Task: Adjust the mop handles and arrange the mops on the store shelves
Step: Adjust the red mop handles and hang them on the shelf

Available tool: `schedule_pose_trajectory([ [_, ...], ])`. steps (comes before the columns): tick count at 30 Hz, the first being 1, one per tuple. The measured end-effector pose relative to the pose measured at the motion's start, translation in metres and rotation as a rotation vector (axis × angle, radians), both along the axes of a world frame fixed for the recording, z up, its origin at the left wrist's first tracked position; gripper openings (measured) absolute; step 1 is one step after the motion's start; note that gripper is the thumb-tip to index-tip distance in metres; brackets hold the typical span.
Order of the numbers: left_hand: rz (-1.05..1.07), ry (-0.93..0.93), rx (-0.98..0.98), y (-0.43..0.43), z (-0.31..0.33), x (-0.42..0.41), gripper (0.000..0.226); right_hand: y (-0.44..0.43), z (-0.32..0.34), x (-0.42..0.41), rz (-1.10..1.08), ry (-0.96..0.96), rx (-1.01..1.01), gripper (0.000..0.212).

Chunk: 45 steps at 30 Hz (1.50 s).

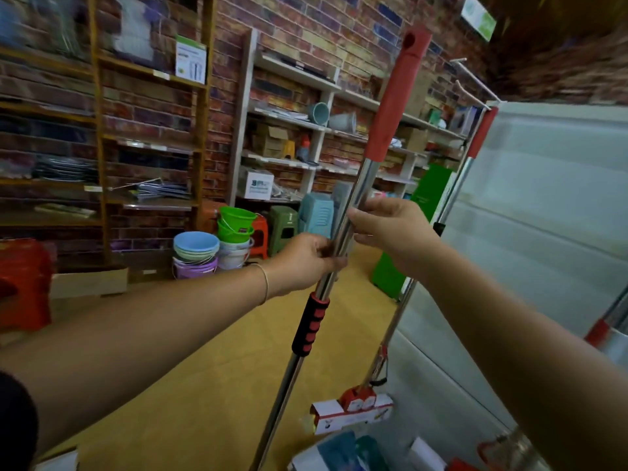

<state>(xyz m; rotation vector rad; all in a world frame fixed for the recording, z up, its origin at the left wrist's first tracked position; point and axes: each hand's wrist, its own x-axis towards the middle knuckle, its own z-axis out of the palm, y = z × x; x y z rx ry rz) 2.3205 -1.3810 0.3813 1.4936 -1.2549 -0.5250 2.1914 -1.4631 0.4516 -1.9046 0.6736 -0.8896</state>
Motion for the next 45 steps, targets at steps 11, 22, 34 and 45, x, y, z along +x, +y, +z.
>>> schedule_pose_trajectory([
  [11,0.008,-0.029,0.122,-0.051,-0.023,0.066,0.017,-0.049,-0.031,0.078,-0.108,0.042,-0.214,0.02],
  [22,-0.087,0.016,0.063,-0.123,-0.006,0.093,0.037,-0.122,-0.02,0.113,-0.082,0.048,-0.235,0.022],
  [34,-0.138,-0.196,0.037,-0.208,0.039,0.106,0.037,-0.197,0.011,0.121,-0.115,-0.048,-0.208,0.018],
  [45,-0.285,-0.283,-0.014,-0.298,0.071,0.142,0.029,-0.254,0.037,0.136,-0.345,-0.058,-0.246,0.024],
])
